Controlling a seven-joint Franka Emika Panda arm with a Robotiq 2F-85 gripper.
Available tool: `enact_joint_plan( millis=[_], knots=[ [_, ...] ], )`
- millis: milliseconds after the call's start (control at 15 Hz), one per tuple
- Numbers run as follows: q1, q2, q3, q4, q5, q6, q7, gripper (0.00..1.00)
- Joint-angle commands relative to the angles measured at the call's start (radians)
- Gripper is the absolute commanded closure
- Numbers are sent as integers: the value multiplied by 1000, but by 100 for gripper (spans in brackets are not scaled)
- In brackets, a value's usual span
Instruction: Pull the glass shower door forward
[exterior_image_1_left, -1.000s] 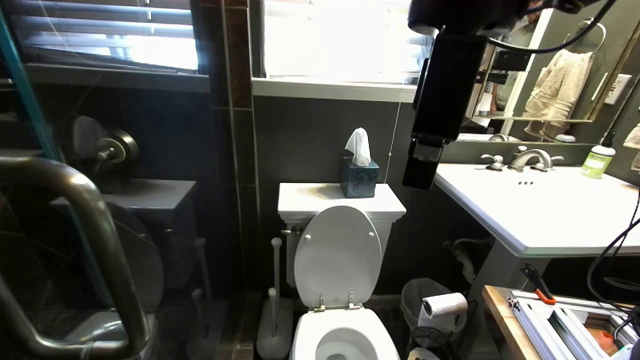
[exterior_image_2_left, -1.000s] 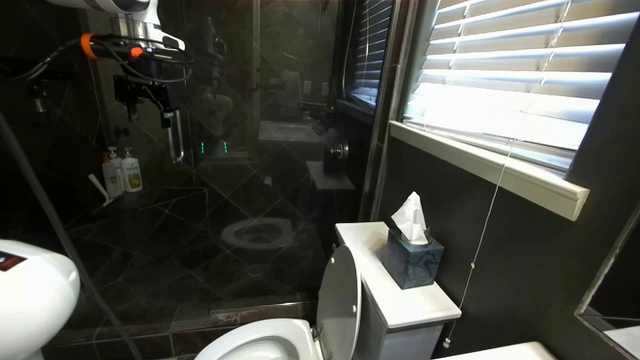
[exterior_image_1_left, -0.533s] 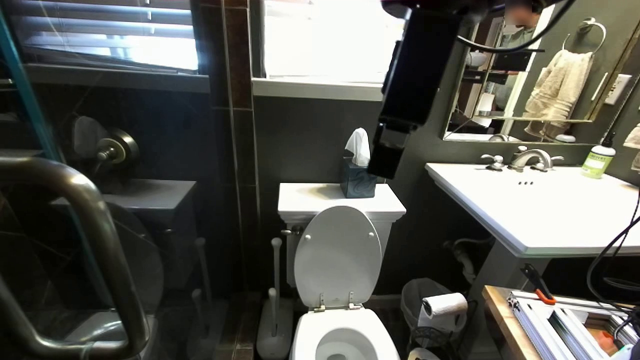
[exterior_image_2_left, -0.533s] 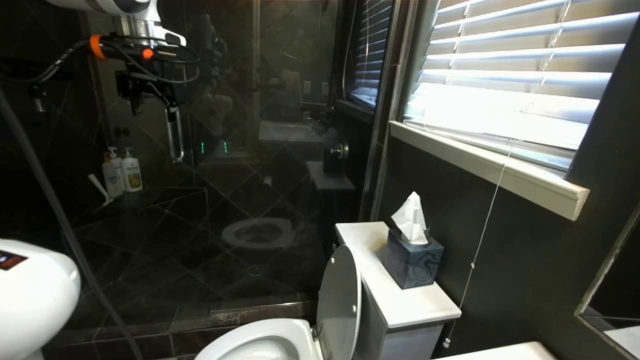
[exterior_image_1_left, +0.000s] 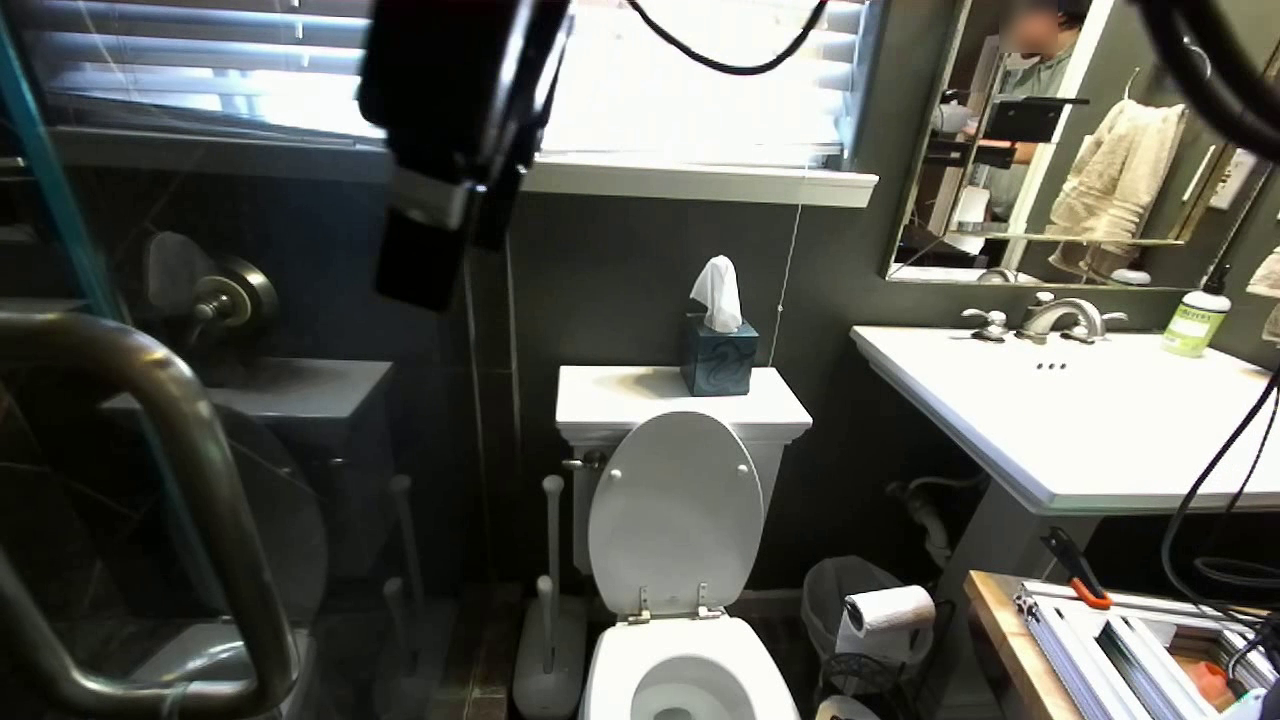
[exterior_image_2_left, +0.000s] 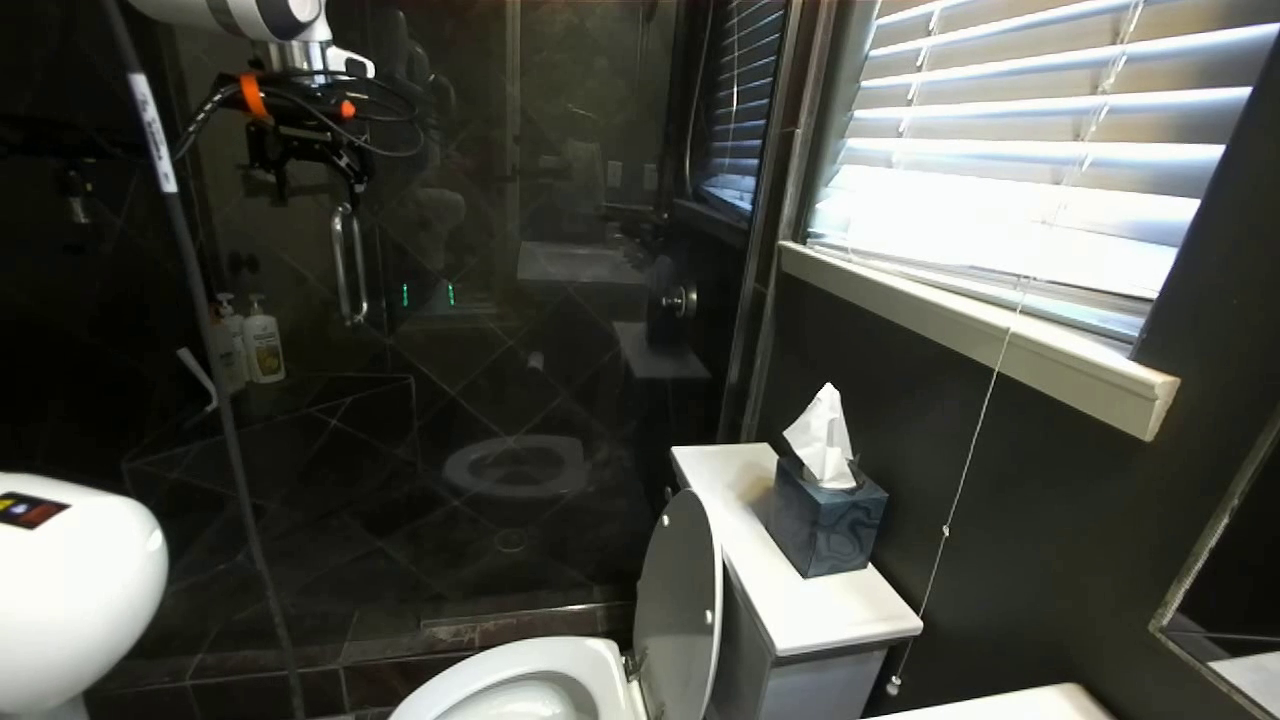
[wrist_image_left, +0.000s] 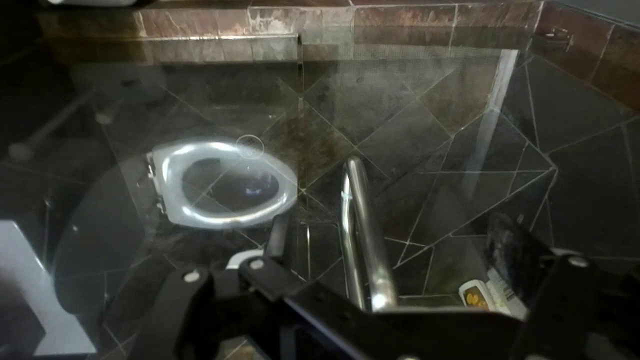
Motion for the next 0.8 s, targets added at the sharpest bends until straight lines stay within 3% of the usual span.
enact_joint_plan(
  millis=[0,133,200,267,400,533,733],
  knots=[
    [10,137,2,138,-12,88,-58,0],
    [11,187,3,176,-4,131,-78,0],
    [11,207,6,188,4,146,-88,7],
    [12,224,8,200,0,164,-98,26],
    [14,252,14,220,0,183,-114,32],
    [13,271,18,235,3,192,-126,46],
    [13,286,21,251,4,188,-132,50]
  ],
)
